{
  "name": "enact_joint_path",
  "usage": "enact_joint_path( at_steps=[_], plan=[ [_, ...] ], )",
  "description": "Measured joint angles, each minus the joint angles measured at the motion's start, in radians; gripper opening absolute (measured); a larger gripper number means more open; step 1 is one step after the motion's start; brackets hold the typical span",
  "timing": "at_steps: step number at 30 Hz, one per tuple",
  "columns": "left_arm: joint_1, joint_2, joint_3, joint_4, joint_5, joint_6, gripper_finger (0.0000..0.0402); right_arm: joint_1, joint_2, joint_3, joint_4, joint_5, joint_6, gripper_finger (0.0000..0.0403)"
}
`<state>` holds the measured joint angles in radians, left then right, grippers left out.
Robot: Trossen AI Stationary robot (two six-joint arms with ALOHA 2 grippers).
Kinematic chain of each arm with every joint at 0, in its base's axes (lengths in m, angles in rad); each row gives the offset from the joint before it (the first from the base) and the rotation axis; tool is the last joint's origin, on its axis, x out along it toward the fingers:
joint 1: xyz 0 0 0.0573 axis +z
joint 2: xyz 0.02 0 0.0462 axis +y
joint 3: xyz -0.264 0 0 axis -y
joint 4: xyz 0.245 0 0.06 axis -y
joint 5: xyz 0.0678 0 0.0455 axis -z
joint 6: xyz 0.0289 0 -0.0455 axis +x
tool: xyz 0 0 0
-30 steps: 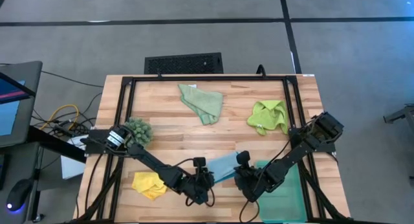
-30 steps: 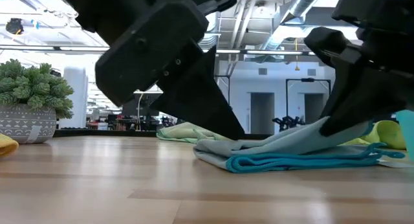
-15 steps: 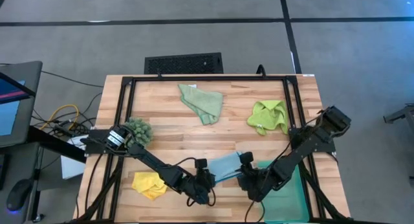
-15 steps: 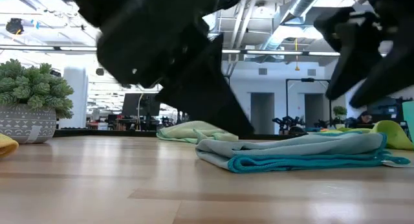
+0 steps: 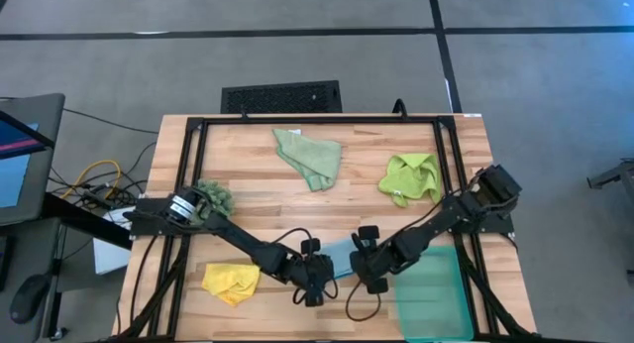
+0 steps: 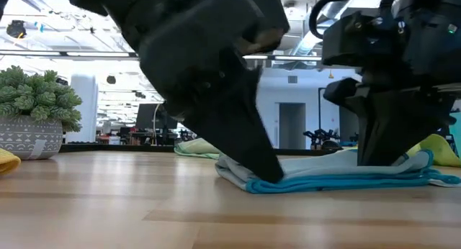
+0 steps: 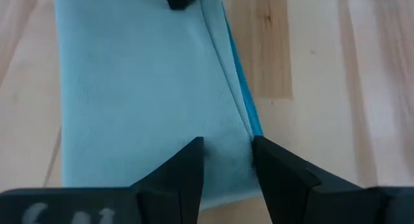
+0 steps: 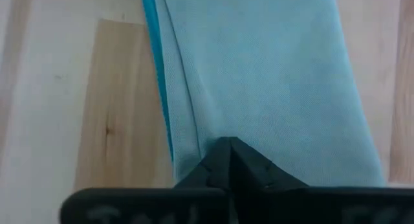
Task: Fold microfiber towels
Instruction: Fold the blue microfiber cloth
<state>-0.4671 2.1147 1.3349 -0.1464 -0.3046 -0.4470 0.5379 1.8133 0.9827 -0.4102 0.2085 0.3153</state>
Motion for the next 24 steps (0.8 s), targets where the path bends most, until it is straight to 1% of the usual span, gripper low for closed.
enact_joint_path(
  at_steps=[2,5,8,11,13,16,21,24],
  plan=[
    [-0.001,-0.025,-0.002,-0.019,0.021,0.008,0.0127,-0.006,-0.004,0.0,0.0,-0.007,0.0,0.0048],
    [-0.006,-0.068,-0.002,-0.025,0.017,0.008,0.0127,-0.012,-0.021,0.003,-0.01,-0.029,0.026,0.0057],
    [-0.006,-0.082,-0.001,-0.013,-0.043,0.009,0.0127,-0.01,-0.051,0.015,-0.007,-0.035,0.083,0.0065],
    [-0.002,-0.068,-0.001,-0.032,-0.12,0.001,0.0127,-0.011,-0.066,0.016,-0.039,-0.021,0.103,0.0077],
    [0.006,-0.049,-0.002,-0.065,-0.142,-0.008,0.0127,-0.017,-0.066,0.016,-0.07,0.026,0.145,0.0083],
    [0.013,-0.011,-0.002,-0.091,-0.146,-0.009,0.0127,-0.033,-0.067,0.006,-0.125,0.085,0.228,0.0087],
    [0.014,0.016,0.004,-0.121,-0.167,-0.019,0.0127,-0.07,-0.067,-0.006,-0.189,0.092,0.344,0.0083],
    [0.013,0.018,0.005,-0.149,-0.195,-0.022,0.0127,-0.075,-0.067,-0.006,-0.227,0.064,0.392,0.0078]
  ],
)
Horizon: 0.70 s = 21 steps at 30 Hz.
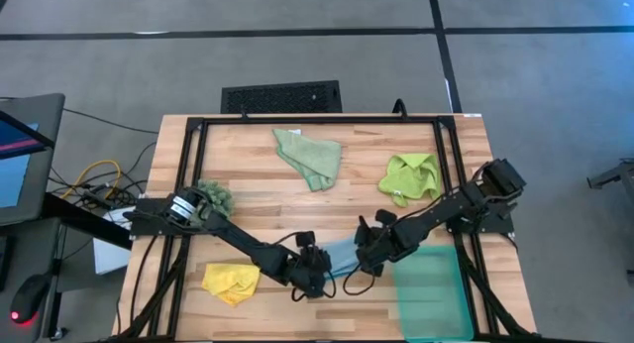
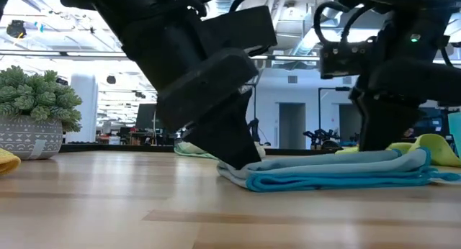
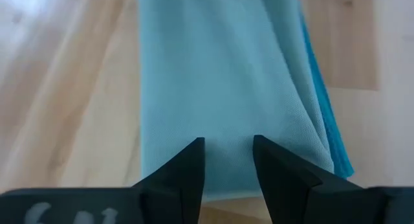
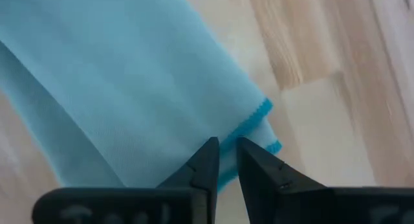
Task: Fold microfiber towels
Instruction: Fold the blue microfiber cloth, then put the folded blue microfiber cloth into the green bin
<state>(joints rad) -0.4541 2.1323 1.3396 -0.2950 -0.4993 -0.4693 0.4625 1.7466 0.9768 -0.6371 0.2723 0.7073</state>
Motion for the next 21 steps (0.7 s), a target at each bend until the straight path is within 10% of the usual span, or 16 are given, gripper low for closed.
enact_joint_path(
  at_steps=[12,21],
  plan=[
    [-0.039,0.015,0.154,-0.221,-0.026,0.058,0.0127,0.039,-0.039,0.038,0.0,0.01,-0.13,0.0075],
    [-0.121,0.012,0.22,-0.659,-0.216,-0.179,0.0127,-0.071,0.0,-0.005,0.438,-0.036,-0.425,0.0109]
  ],
)
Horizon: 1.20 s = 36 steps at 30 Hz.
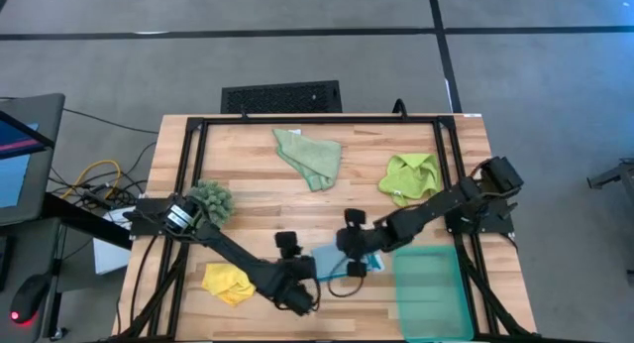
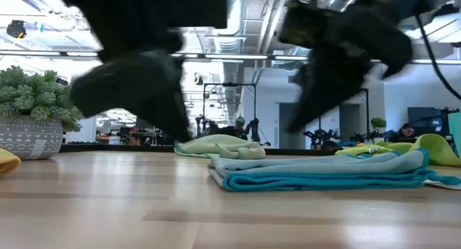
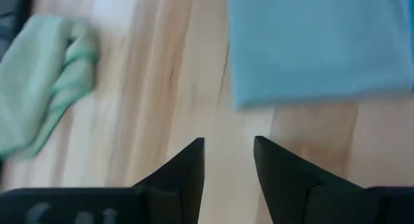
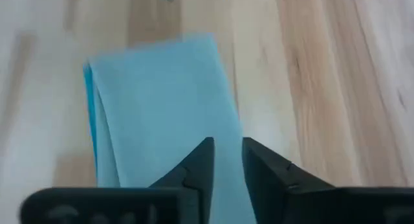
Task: Fold microfiber towels
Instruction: Put the folded blue microfiber cloth into the green bin
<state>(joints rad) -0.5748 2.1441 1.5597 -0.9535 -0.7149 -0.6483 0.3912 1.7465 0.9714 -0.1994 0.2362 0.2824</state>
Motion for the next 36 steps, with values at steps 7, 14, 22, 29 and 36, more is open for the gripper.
enact_joint_path(
  at_steps=[7,14,22,29,36],
  plan=[
    [-0.06,-0.001,-0.003,-0.11,-0.079,-0.08,0.0127,-0.103,0.092,0.002,0.162,-0.216,-0.105,0.0204],
    [-0.078,-0.002,-0.083,-0.079,-0.103,-0.138,0.0127,-0.107,0.165,0.005,0.172,-0.236,-0.133,0.021],
    [-0.106,-0.004,-0.136,-0.076,-0.158,-0.23,0.0127,-0.051,0.159,0.005,0.153,-0.216,-0.203,0.004],
    [-0.141,-0.005,-0.146,-0.087,-0.267,-0.262,0.0127,0.033,0.019,-0.004,0.002,-0.091,-0.209,0.0048],
    [-0.14,-0.005,-0.146,-0.085,-0.268,-0.262,0.0127,0.241,-0.229,0.059,-0.22,0.124,-0.135,0.0024]
  ],
)
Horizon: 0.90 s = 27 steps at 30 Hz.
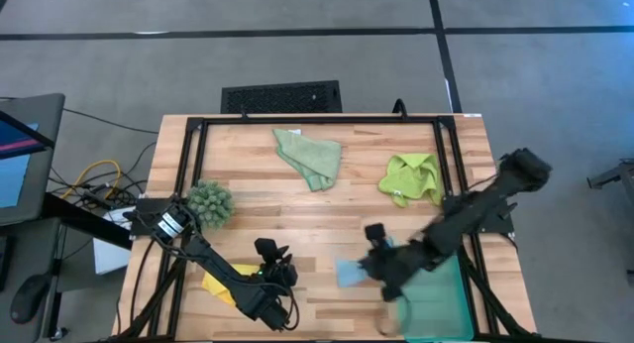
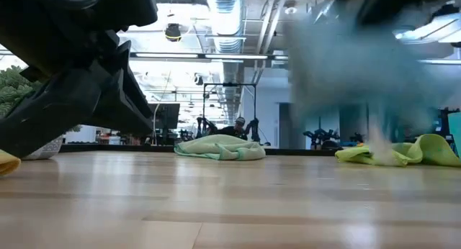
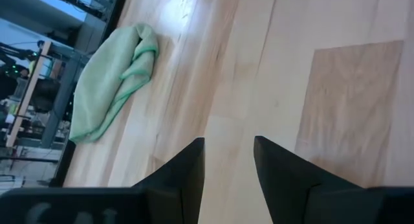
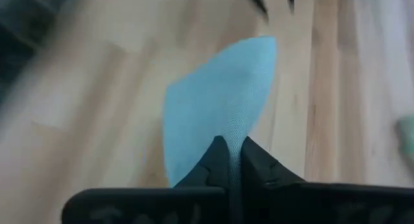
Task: Fold microfiber towels
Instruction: Put the folded blue microfiber cloth into the green bin
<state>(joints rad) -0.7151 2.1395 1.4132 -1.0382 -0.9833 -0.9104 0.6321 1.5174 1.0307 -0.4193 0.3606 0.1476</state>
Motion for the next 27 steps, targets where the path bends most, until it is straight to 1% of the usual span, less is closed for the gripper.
enact_joint_path(
  at_steps=[2,4,8,10,14,17,21,23,27],
  plan=[
    [0.005,0.0,0.0,0.001,0.0,0.003,0.0127,0.069,-0.048,0.052,-0.054,0.037,0.024,0.0024],
    [0.008,0.0,0.0,0.004,0.0,0.005,0.0127,0.134,-0.074,0.115,-0.148,0.061,0.087,0.0024],
    [0.011,0.0,0.0,0.016,0.003,0.006,0.0127,0.229,-0.085,0.239,-0.397,0.064,0.317,0.0028],
    [0.011,0.0,0.0,0.025,0.004,0.007,0.0127,0.263,-0.085,0.26,-0.528,0.054,0.462,0.0031],
    [0.011,0.0,0.0,0.04,0.007,0.007,0.0127,0.307,-0.085,0.225,-0.705,-0.036,0.718,0.0027],
    [0.011,0.0,0.0,0.043,0.008,0.008,0.0127,0.343,-0.087,0.156,-0.707,-0.071,0.829,0.0027],
    [0.011,0.0,0.0,0.044,0.008,0.008,0.0127,0.37,-0.111,0.06,-0.647,-0.136,0.948,0.0032],
    [0.011,0.0,0.0,0.044,0.008,0.008,0.0127,0.367,-0.119,0.019,-0.601,-0.161,0.961,0.0031],
    [0.011,0.0,0.0,0.046,0.009,0.008,0.0127,0.344,-0.159,-0.062,-0.477,-0.152,0.939,0.0029]
  ],
)
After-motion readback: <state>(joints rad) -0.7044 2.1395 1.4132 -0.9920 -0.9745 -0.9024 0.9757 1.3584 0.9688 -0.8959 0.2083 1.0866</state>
